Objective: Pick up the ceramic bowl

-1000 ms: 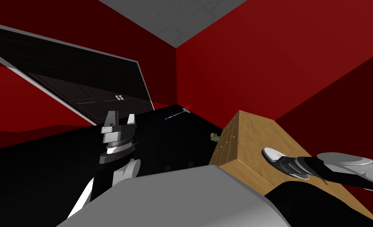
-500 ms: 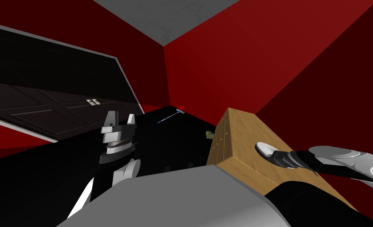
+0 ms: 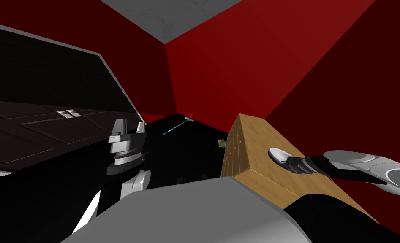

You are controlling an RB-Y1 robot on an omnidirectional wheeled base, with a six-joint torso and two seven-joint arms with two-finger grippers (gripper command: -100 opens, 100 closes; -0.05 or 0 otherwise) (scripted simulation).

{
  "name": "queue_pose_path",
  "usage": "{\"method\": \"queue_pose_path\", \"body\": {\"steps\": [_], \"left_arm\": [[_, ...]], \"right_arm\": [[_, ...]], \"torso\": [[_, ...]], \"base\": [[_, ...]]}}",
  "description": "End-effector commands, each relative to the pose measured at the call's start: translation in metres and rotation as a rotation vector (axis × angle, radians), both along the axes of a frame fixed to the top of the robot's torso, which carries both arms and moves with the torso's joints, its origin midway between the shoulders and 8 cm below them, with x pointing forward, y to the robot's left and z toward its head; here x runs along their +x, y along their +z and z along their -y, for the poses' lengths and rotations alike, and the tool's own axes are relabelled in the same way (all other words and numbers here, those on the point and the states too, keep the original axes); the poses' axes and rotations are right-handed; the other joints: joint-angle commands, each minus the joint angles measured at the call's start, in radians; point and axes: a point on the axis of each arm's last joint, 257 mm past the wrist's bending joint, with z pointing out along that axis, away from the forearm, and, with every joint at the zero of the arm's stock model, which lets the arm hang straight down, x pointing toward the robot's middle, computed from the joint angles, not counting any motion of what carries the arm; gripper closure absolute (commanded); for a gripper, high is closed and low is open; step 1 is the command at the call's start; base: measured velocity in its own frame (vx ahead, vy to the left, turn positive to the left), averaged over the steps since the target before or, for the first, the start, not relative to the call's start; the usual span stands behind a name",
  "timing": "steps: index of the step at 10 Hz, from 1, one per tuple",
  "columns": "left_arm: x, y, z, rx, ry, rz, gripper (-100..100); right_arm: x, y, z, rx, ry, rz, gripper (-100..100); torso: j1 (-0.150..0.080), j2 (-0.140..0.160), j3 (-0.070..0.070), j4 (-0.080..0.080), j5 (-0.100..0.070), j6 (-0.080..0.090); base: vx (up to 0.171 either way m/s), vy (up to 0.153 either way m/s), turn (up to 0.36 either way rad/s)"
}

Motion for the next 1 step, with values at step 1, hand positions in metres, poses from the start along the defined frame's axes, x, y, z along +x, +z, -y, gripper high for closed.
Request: {"method": "queue_pose_path", "body": {"steps": [1], "left_arm": [[0.0,0.0,0.0,0.0,0.0,0.0,0]], "right_arm": [[0.0,0.0,0.0,0.0,0.0,0.0,0]], "torso": [[0.0,0.0,0.0,0.0,0.0,0.0]], "base": [[0.007,0.001,0.002]]}}
